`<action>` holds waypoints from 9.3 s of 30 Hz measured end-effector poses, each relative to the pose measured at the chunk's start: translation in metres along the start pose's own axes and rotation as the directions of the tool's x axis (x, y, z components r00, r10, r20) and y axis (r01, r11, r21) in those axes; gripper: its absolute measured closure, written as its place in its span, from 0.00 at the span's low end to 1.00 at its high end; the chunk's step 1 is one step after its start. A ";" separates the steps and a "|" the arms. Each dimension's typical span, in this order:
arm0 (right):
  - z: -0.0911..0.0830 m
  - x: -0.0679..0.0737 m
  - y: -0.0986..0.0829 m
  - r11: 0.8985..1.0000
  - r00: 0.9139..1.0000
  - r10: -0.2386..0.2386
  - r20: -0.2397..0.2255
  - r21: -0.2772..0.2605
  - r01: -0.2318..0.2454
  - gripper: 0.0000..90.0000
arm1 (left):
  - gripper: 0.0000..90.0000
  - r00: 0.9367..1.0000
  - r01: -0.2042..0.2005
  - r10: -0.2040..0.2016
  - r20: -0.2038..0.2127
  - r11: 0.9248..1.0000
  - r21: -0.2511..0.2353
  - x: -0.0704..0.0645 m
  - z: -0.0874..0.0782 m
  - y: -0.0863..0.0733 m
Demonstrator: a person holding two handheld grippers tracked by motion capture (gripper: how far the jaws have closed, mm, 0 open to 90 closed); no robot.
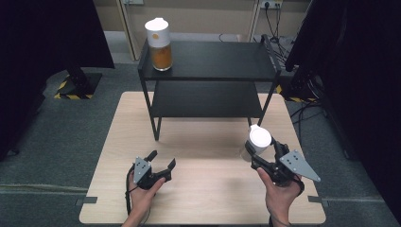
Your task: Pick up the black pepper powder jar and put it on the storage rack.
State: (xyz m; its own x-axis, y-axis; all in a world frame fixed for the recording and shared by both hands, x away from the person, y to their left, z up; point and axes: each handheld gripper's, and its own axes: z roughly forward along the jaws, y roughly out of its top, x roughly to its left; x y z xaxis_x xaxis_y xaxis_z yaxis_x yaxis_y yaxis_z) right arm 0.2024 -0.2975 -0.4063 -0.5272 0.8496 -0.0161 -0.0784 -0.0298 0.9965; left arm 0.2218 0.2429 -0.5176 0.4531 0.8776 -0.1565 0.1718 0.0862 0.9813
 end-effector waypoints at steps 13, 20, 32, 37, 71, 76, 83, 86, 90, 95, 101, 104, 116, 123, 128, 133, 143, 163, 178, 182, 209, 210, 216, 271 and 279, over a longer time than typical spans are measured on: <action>0.011 -0.001 0.011 0.999 1.000 0.005 0.010 -0.040 -0.005 0.34 | 0.16 1.000 0.000 0.000 -0.001 1.000 -0.002 0.000 0.000 0.000; 0.017 -0.002 0.019 0.998 1.000 -0.002 0.016 -0.057 0.003 0.34 | 0.16 1.000 0.002 -0.002 -0.002 1.000 -0.001 0.000 0.000 0.000; 0.027 -0.005 0.039 0.996 1.000 -0.016 0.026 -0.089 0.018 0.34 | 0.16 1.000 0.003 -0.003 -0.001 1.000 0.001 0.000 0.000 0.000; 0.033 -0.006 0.048 0.995 0.999 -0.019 0.026 -0.100 0.022 0.34 | 0.16 1.000 0.001 -0.001 -0.001 1.000 0.000 0.000 0.000 0.000; 0.073 -0.010 0.095 0.986 0.998 -0.005 0.059 -0.169 0.014 0.34 | 0.16 1.000 0.002 -0.002 0.003 1.000 0.005 0.000 0.001 0.001; 0.080 -0.012 0.106 0.984 0.998 -0.010 0.061 -0.175 0.021 0.34 | 0.16 1.000 0.001 -0.001 0.004 1.000 0.005 -0.001 0.001 0.001; 0.089 -0.014 0.119 0.982 0.998 -0.014 0.066 -0.189 0.026 0.34 | 0.16 1.000 0.001 -0.001 0.006 1.000 0.005 -0.001 0.001 0.001; 0.093 -0.016 0.125 0.981 0.998 -0.017 0.064 -0.194 0.029 0.34 | 0.16 1.000 0.000 0.000 0.007 1.000 0.006 -0.001 0.001 0.001; 0.099 -0.020 0.133 0.981 0.998 -0.016 0.068 -0.194 0.028 0.34 | 0.16 1.000 -0.001 0.001 0.007 1.000 0.005 -0.001 0.001 0.001; 0.103 -0.024 0.142 0.979 0.997 -0.003 0.079 -0.204 0.020 0.34 | 0.16 1.000 0.004 -0.004 0.008 1.000 0.007 0.000 0.001 0.001; 0.111 -0.027 0.151 0.979 0.996 0.003 0.090 -0.203 0.015 0.34 | 0.16 1.000 0.003 -0.004 0.010 1.000 0.007 -0.001 0.001 0.001; 0.116 -0.030 0.154 0.980 0.996 0.009 0.094 -0.197 0.009 0.34 | 0.16 1.000 0.005 -0.005 0.011 1.000 0.008 0.000 0.001 0.001; 0.139 -0.039 0.162 0.984 0.994 0.022 0.107 -0.177 -0.003 0.34 | 0.16 1.000 0.006 -0.006 0.013 1.000 0.010 0.000 0.001 0.001; 0.151 -0.044 0.161 0.984 0.992 0.038 0.118 -0.177 -0.016 0.34 | 0.16 1.000 0.005 -0.005 0.013 1.000 0.012 0.000 0.001 0.002; 0.158 -0.050 0.163 0.986 0.989 0.044 0.144 -0.163 -0.020 0.34 | 0.16 1.000 0.005 -0.005 0.013 1.000 0.011 0.000 0.001 0.002; 0.167 -0.057 0.165 0.988 0.985 0.058 0.164 -0.148 -0.034 0.34 | 0.16 1.000 0.004 -0.005 0.013 1.000 0.011 0.000 0.001 0.002; 0.179 -0.064 0.163 0.993 0.982 0.065 0.179 -0.112 -0.046 0.34 | 0.16 1.000 0.003 -0.003 0.013 1.000 0.010 0.000 0.001 0.001; 0.189 -0.060 0.159 0.997 0.981 0.013 0.193 -0.076 0.002 0.34 | 0.16 1.000 -0.002 0.002 0.014 1.000 0.009 -0.001 0.001 0.001; 0.191 -0.059 0.165 0.998 0.979 0.027 0.203 -0.066 -0.014 0.26 | 0.16 1.000 0.001 -0.001 0.018 1.000 0.011 -0.001 0.001 0.001; 0.188 -0.058 0.167 0.997 0.978 0.038 0.207 -0.068 -0.025 0.20 | 0.16 1.000 -0.001 0.001 0.018 1.000 0.011 -0.001 0.001 0.001; 0.140 -0.047 0.157 0.999 0.982 0.035 0.185 -0.029 -0.030 0.13 | 0.16 1.000 -0.009 0.009 0.017 1.000 0.009 -0.003 0.001 0.001; 0.138 -0.047 0.157 0.999 0.983 0.033 0.183 -0.026 -0.029 0.13 | 0.16 1.000 -0.009 0.008 0.016 1.000 0.009 -0.003 0.001 0.001; 0.128 -0.044 0.154 1.000 0.985 0.029 0.168 0.000 -0.029 0.13 | 0.16 1.000 -0.010 0.010 0.016 1.000 0.008 -0.003 0.001 0.001; 0.048 -0.025 0.045 0.996 0.998 0.016 0.060 0.088 -0.022 0.13 | 0.16 1.000 -0.012 0.012 0.014 1.000 0.005 -0.004 0.001 0.000; 0.037 -0.020 0.023 0.996 0.998 0.003 0.061 0.086 -0.008 0.13 | 0.16 1.000 -0.016 0.016 0.014 1.000 0.005 -0.004 0.001 0.000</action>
State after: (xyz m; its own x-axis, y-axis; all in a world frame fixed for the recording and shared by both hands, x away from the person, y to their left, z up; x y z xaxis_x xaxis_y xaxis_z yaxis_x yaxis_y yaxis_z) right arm 0.2420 -0.2957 -0.3803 -0.4745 0.8802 -0.0078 -0.0007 0.0085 1.0000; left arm 0.2209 0.2390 -0.5168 0.4681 0.8722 -0.1422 0.1693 0.0694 0.9831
